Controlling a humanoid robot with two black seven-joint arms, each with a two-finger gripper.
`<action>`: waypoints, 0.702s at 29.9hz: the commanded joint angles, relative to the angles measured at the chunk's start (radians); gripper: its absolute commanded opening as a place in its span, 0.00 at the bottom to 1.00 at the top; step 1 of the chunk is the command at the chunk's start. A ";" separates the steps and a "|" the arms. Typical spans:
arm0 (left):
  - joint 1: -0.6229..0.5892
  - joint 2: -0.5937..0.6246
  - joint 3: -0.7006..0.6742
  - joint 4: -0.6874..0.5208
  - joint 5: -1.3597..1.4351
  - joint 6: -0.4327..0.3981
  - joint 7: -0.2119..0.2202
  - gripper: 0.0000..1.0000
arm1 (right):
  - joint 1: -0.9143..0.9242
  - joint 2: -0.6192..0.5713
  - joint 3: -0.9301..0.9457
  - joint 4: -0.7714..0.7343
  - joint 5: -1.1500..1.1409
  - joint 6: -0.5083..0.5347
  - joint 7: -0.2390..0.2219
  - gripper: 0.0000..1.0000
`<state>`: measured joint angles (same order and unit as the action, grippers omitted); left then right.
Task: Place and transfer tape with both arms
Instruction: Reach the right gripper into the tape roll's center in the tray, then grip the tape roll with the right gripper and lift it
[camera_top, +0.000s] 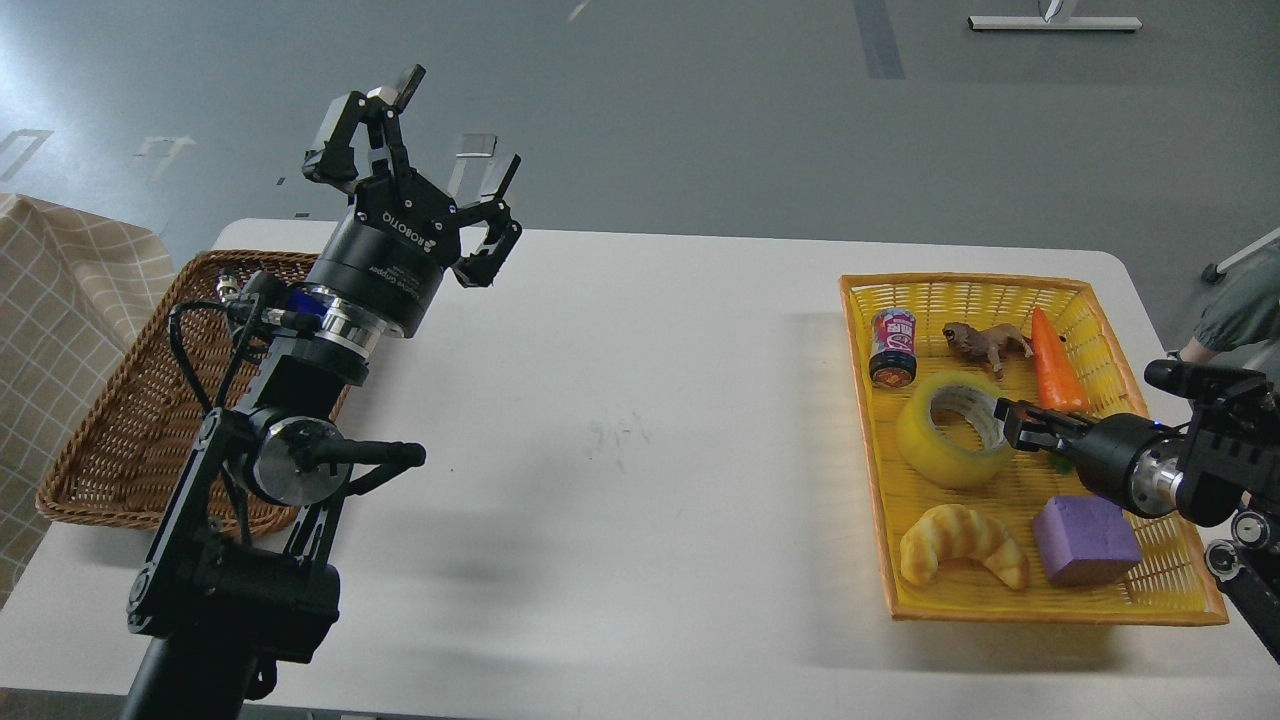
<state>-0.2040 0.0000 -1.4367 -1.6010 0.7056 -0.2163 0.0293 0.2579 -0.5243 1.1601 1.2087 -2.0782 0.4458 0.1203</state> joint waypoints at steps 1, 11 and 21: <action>0.000 0.000 0.001 0.006 0.000 0.000 0.000 0.98 | 0.000 -0.013 0.004 0.002 0.003 0.001 0.001 0.08; 0.014 0.000 -0.001 0.006 0.000 0.000 0.000 0.98 | 0.000 -0.040 0.055 0.017 0.006 0.022 0.047 0.08; 0.014 0.000 0.001 0.006 0.000 0.000 0.000 0.98 | 0.075 -0.046 0.059 0.164 0.099 0.043 0.062 0.08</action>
<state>-0.1902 0.0000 -1.4373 -1.5953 0.7056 -0.2163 0.0285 0.2743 -0.5666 1.2211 1.3387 -2.0195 0.4876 0.1820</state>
